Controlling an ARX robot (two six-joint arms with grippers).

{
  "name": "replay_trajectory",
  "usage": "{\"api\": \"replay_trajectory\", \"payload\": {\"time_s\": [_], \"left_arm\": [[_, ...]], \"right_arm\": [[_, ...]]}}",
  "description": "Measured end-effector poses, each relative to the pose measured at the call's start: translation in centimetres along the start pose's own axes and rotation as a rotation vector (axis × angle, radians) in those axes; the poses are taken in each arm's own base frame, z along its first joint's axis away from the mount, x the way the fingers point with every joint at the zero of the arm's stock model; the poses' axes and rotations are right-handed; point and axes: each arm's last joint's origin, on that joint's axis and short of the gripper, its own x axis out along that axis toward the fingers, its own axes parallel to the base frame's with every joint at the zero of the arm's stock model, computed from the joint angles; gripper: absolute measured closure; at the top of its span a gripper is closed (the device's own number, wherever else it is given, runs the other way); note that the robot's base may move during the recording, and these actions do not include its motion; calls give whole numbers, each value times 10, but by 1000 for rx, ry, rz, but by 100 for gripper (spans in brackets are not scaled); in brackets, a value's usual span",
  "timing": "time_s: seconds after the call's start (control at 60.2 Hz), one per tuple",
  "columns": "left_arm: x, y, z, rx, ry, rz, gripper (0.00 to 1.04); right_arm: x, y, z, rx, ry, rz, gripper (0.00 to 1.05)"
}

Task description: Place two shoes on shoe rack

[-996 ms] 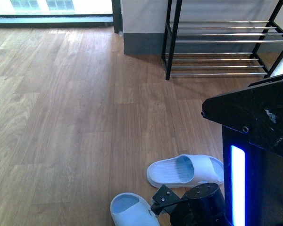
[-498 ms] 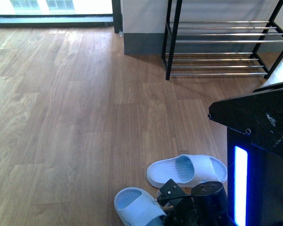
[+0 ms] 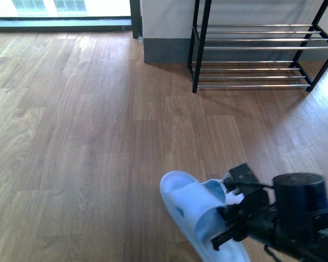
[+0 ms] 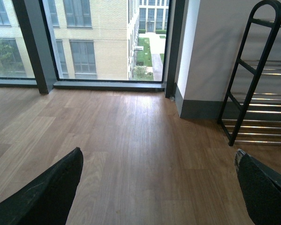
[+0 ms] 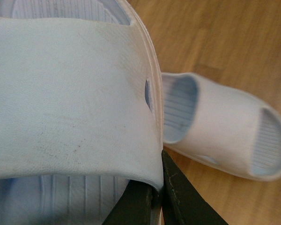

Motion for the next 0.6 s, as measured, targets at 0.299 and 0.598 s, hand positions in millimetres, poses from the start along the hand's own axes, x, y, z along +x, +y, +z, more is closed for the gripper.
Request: {"api": "replay_trajectory", "payload": {"time_s": [0.299,0.598], "left_arm": [[0,0,0,0,0,0,9],[0,0,0,0,0,0,9]], "right_arm": [[-141,-82,80,135,-197,-353,103],[-180,-73,91,164,-305,-358,103]]}}
